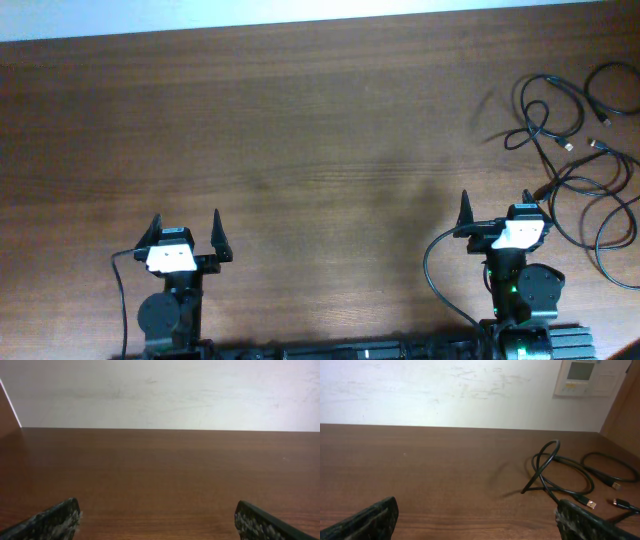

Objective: Untangle cables

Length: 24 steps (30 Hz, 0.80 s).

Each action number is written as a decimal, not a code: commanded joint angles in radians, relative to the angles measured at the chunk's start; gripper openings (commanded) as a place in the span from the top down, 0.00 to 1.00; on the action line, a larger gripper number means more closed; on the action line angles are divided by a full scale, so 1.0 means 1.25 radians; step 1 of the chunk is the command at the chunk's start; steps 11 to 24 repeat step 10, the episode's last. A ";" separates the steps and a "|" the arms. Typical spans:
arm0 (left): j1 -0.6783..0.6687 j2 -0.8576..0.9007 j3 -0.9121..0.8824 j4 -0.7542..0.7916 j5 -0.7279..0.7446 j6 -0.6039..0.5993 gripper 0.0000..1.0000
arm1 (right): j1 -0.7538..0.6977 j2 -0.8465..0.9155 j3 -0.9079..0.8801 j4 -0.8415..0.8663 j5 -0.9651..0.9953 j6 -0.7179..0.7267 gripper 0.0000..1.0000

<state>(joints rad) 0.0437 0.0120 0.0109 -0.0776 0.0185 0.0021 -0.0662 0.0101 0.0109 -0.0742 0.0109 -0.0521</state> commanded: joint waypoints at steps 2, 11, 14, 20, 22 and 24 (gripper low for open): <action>0.004 -0.005 -0.002 -0.005 -0.003 -0.008 0.01 | 0.005 -0.005 -0.004 -0.004 0.001 0.006 0.01; 0.004 -0.005 -0.002 -0.005 -0.003 -0.008 0.01 | 0.005 -0.005 -0.004 -0.004 0.001 0.006 0.01; 0.004 -0.005 -0.002 -0.005 -0.003 -0.008 0.01 | 0.005 -0.005 -0.004 -0.004 0.001 0.006 0.01; 0.004 -0.005 -0.002 -0.005 -0.003 -0.008 0.01 | 0.005 -0.005 -0.004 -0.004 0.001 0.006 0.01; 0.004 -0.005 -0.002 -0.005 -0.003 -0.008 0.01 | 0.005 -0.005 -0.004 -0.004 0.001 0.006 0.01; 0.004 -0.005 -0.002 -0.005 -0.003 -0.008 0.01 | 0.005 -0.005 -0.004 -0.004 0.001 0.006 0.01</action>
